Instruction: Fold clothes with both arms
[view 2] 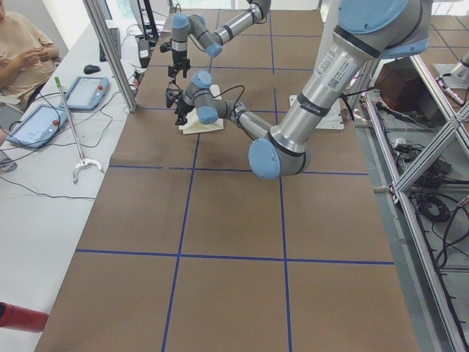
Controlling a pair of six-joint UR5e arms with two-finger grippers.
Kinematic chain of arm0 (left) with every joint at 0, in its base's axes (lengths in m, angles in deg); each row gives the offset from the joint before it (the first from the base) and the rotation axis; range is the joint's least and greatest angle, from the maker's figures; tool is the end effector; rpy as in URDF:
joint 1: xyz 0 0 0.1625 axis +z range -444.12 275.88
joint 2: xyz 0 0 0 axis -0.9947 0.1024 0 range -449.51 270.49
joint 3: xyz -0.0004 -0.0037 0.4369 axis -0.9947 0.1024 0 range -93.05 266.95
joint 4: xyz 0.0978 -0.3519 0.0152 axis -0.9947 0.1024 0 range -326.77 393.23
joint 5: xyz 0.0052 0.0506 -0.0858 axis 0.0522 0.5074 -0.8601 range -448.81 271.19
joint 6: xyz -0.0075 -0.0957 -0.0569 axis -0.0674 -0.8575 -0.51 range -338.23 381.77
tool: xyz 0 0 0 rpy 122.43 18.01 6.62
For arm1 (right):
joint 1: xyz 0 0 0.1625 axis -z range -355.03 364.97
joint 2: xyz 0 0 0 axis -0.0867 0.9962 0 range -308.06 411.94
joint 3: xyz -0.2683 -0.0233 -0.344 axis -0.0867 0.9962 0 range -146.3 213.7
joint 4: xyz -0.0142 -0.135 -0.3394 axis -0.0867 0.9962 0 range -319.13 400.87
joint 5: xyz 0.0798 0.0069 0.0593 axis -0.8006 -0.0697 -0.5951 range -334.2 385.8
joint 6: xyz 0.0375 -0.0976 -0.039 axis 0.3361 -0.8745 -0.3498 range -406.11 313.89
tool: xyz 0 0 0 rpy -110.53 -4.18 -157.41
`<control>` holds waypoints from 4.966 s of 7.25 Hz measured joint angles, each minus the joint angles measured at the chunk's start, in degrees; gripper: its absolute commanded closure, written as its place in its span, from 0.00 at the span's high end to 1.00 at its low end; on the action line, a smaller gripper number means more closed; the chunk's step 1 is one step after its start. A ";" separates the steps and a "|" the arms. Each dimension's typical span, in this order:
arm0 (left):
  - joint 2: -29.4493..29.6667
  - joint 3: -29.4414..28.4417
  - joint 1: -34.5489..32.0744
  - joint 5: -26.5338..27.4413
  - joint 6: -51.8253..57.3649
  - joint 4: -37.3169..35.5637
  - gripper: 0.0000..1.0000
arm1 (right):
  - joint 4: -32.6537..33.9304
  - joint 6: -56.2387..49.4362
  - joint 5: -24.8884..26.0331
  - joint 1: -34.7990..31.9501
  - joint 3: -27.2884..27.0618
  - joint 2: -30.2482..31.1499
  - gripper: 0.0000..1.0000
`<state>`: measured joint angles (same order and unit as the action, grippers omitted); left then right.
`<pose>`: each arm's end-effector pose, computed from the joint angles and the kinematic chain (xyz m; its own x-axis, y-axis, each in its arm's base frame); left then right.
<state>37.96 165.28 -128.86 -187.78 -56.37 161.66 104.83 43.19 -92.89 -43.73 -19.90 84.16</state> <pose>0.4262 -0.5855 0.3192 0.4246 -0.1349 -0.8953 0.5193 0.8463 0.1188 -0.4853 -0.6733 0.2641 0.4517 0.4977 0.7404 -0.4202 0.8508 -0.3156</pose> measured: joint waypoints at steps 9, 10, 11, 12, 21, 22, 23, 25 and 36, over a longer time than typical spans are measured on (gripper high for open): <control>-8.03 9.66 9.13 -1.71 -4.74 -0.55 0.06 | -0.65 5.99 6.01 5.37 0.40 0.73 0.00; -7.68 8.62 9.73 -1.73 -4.72 -0.55 0.06 | -0.91 5.98 6.21 5.40 0.69 0.70 0.00; -7.21 7.30 10.06 -1.75 -4.66 -0.49 0.06 | -1.24 5.98 6.30 5.43 0.83 0.68 0.00; -6.63 6.27 10.20 -1.78 -4.63 -0.33 0.06 | -1.38 5.97 6.35 5.44 0.91 0.66 0.00; -8.36 9.24 12.89 -3.40 -5.52 2.98 0.05 | -2.78 6.26 7.15 6.86 2.18 0.63 0.00; -8.98 10.01 13.31 -5.56 -5.50 2.97 0.05 | -2.79 6.30 7.16 6.86 2.18 0.64 0.00; -9.30 10.84 13.51 -8.22 -5.51 2.97 0.05 | -2.79 6.32 7.16 6.86 2.14 0.63 0.00; -10.00 13.07 13.69 -12.38 -5.58 3.11 0.05 | -2.79 6.32 7.16 6.87 2.11 0.58 0.00; -7.70 9.05 14.56 5.80 -5.78 1.42 0.00 | -2.78 6.50 7.16 6.60 2.02 0.25 0.00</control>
<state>30.27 174.34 -114.29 -181.98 -62.15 163.09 102.05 49.69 -85.73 -37.12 -17.88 84.41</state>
